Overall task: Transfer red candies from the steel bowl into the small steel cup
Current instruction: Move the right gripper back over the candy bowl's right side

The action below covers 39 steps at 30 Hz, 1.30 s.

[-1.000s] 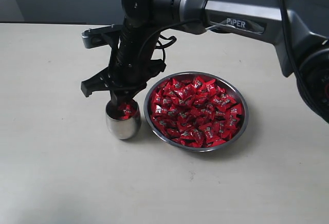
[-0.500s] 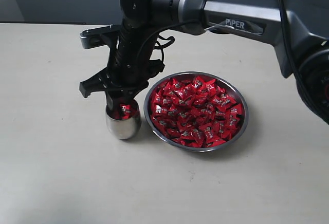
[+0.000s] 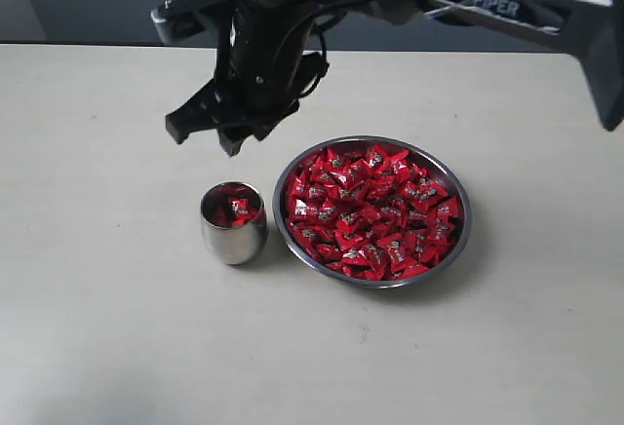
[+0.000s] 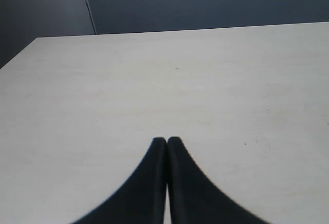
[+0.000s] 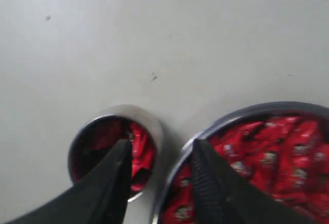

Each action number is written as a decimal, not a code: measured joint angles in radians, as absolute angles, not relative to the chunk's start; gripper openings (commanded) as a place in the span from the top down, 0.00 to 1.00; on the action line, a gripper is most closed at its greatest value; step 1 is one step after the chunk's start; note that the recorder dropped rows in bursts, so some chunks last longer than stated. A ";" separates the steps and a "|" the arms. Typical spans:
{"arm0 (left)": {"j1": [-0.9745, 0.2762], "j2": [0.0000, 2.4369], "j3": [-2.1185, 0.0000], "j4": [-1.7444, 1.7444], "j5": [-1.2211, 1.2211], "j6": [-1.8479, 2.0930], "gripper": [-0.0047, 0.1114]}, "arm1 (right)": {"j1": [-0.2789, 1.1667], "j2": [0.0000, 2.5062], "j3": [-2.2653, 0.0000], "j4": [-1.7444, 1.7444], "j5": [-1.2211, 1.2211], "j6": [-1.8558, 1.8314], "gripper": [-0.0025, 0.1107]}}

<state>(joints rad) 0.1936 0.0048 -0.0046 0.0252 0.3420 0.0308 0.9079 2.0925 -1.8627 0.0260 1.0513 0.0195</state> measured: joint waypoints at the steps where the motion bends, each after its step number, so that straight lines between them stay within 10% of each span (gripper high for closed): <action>1: 0.194 0.005 -0.005 0.025 0.342 0.031 0.96 | 0.908 2.080 -1.864 -0.030 1.051 0.035 0.64; 15: 0.194 0.005 -0.005 0.025 0.342 0.031 0.96 | 0.908 2.005 -1.829 -0.307 1.033 0.130 0.64; 39: 0.194 0.005 -0.005 0.025 0.342 0.031 0.96 | 0.629 1.593 -0.942 -0.464 0.506 0.401 0.64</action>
